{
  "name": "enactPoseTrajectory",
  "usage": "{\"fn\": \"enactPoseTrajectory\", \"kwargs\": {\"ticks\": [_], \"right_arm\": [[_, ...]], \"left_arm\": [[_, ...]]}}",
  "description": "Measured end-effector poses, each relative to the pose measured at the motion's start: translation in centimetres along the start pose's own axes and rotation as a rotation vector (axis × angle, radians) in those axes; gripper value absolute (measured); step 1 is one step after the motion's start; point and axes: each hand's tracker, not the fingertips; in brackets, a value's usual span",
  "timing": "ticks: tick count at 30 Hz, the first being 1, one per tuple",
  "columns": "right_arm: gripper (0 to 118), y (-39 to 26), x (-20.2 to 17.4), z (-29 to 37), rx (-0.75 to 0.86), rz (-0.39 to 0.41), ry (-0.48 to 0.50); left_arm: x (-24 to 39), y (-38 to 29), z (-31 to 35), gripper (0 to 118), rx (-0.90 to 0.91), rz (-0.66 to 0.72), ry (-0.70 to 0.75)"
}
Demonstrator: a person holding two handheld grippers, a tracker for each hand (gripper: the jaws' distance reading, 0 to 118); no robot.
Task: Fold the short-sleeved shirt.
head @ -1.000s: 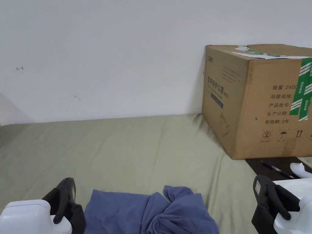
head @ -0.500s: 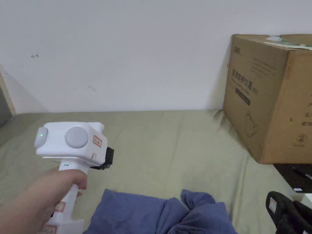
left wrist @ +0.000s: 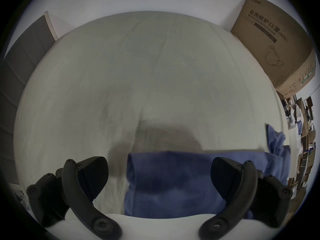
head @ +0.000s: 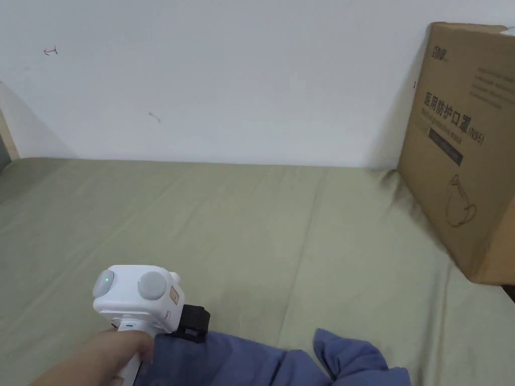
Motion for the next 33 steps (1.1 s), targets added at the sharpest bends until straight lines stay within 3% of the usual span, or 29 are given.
{"fn": "enactPoseTrajectory", "kwargs": {"ticks": [4,6,7,9,10,14,16,17,18,19,20,22,23,28,29,30,31,32,33], "right_arm": [[0,-0.7,0.0,-1.6,-0.037,-0.019,0.012],[0,-0.8,0.1,-2.3,-0.041,-0.025,0.012],[0,-0.7,0.3,-2.8,-0.041,-0.043,0.015],[0,-0.4,0.8,-3.5,-0.032,-0.071,0.020],[0,0.0,1.3,-4.1,-0.029,-0.080,0.020],[0,2.6,4.0,-7.9,-0.062,-0.100,0.021],[0,4.1,5.7,-11.1,-0.168,-0.093,0.059],[11,4.7,6.7,-13.0,-0.248,-0.144,0.086],[34,5.1,7.6,-14.8,-0.315,-0.212,0.130],[70,5.3,8.6,-16.8,-0.385,-0.306,0.174],[116,5.2,9.4,-18.4,-0.426,-0.381,0.195],[110,4.3,10.4,-22.3,-0.582,-0.437,0.204],[110,4.1,10.7,-24.0,-0.588,-0.452,0.114],[109,2.4,10.6,-28.5,-0.786,-0.406,0.026],[101,2.4,10.5,-28.9,-0.790,-0.402,0.036],[82,2.5,10.5,-29.1,-0.845,-0.400,0.064],[37,2.4,10.4,-28.9,-0.835,-0.399,0.069],[1,2.7,10.3,-28.2,-0.843,-0.398,0.038],[1,3.1,10.0,-27.4,-0.765,-0.387,0.025]], "left_arm": [[0.7,-1.0,-0.6,113,0.017,-0.040,0.042],[0.8,-1.4,0.1,98,0.038,-0.041,0.050],[0.9,-1.7,0.8,85,0.051,-0.050,0.057],[0.6,-2.1,2.2,33,0.072,-0.068,0.042],[0.1,-2.5,2.9,1,0.076,-0.082,0.037],[-1.2,-3.5,5.3,1,0.118,-0.055,-0.067],[-1.7,-3.8,6.3,1,0.147,-0.016,-0.084],[-1.9,-3.9,6.8,1,0.155,0.006,-0.098],[-2.1,-3.9,7.1,1,0.150,0.023,-0.128],[-2.3,-4.0,7.3,1,0.143,0.029,-0.134],[-2.4,-4.0,7.3,1,0.140,0.034,-0.131],[-2.5,-4.1,7.4,1,0.137,0.032,-0.136],[-2.4,-4.3,7.5,1,0.139,0.019,-0.133],[-2.5,-4.8,7.7,1,0.144,0.004,-0.143],[-2.5,-4.8,7.6,1,0.140,0.002,-0.142],[-2.5,-4.9,7.5,1,0.132,-0.002,-0.138],[-2.5,-5.0,7.5,1,0.118,-0.010,-0.133],[-2.5,-5.1,7.5,1,0.108,-0.017,-0.120],[-2.6,-5.3,7.6,1,0.108,-0.024,-0.111]]}}
